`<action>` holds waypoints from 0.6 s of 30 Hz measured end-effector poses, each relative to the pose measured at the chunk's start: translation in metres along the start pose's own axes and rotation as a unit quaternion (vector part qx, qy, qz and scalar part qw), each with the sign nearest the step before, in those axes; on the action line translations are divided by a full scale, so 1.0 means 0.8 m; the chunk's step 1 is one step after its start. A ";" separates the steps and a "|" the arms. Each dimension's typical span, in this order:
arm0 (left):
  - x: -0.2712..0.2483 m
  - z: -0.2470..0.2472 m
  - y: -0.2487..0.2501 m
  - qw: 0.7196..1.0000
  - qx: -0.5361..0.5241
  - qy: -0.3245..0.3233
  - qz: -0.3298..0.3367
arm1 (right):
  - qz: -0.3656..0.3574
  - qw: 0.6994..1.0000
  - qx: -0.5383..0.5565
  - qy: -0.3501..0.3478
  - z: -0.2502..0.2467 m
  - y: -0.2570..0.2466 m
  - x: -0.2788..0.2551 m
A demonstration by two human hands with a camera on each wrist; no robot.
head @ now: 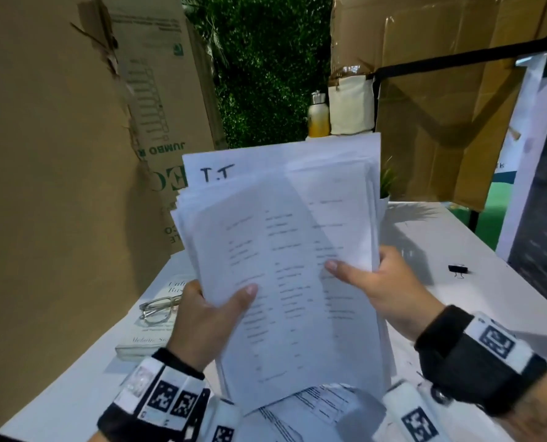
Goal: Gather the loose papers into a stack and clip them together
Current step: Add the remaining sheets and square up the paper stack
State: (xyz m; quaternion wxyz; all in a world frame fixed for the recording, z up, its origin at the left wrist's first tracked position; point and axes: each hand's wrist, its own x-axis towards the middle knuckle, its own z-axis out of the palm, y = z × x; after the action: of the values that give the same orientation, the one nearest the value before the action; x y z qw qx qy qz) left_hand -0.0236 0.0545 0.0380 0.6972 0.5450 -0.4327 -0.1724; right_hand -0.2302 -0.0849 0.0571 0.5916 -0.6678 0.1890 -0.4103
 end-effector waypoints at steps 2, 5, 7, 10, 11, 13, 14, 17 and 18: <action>0.006 -0.011 0.004 1.000 0.008 0.021 0.008 | 0.011 0.999 -0.019 -0.027 -0.001 -0.003 0.009; 0.013 -0.037 0.001 0.998 0.011 0.059 0.004 | 0.073 0.990 -0.115 -0.040 -0.029 0.007 0.028; 0.015 -0.056 -0.007 0.997 -0.030 0.063 -0.042 | 0.123 0.957 -0.259 -0.043 -0.057 0.023 0.041; 0.015 -0.072 -0.014 0.989 -0.087 0.060 -0.099 | 0.229 0.839 -0.485 -0.089 -0.084 0.055 0.047; 0.015 -0.074 -0.016 0.988 -0.096 0.068 -0.103 | 0.272 0.802 -0.522 -0.101 -0.086 0.066 0.047; 0.012 -0.075 -0.019 0.987 -0.097 0.067 -0.109 | 0.304 0.757 -0.570 -0.102 -0.080 0.082 0.045; 0.010 -0.075 -0.020 0.987 -0.099 0.062 -0.111 | 0.292 0.745 -0.592 -0.101 -0.076 0.087 0.044; 0.007 -0.078 -0.022 0.986 -0.109 0.055 -0.113 | 0.241 0.755 -0.597 -0.125 -0.059 0.090 0.040; 0.007 -0.079 -0.023 0.986 -0.112 0.057 -0.112 | 0.241 0.756 -0.591 -0.143 -0.053 0.089 0.039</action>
State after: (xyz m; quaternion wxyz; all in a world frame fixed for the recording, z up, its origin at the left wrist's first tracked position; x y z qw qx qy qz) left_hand 0.0339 0.0832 0.0214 0.7536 0.5171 -0.3070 -0.2653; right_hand -0.2279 -0.1508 -0.0015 0.1786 -0.8680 0.4616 0.0397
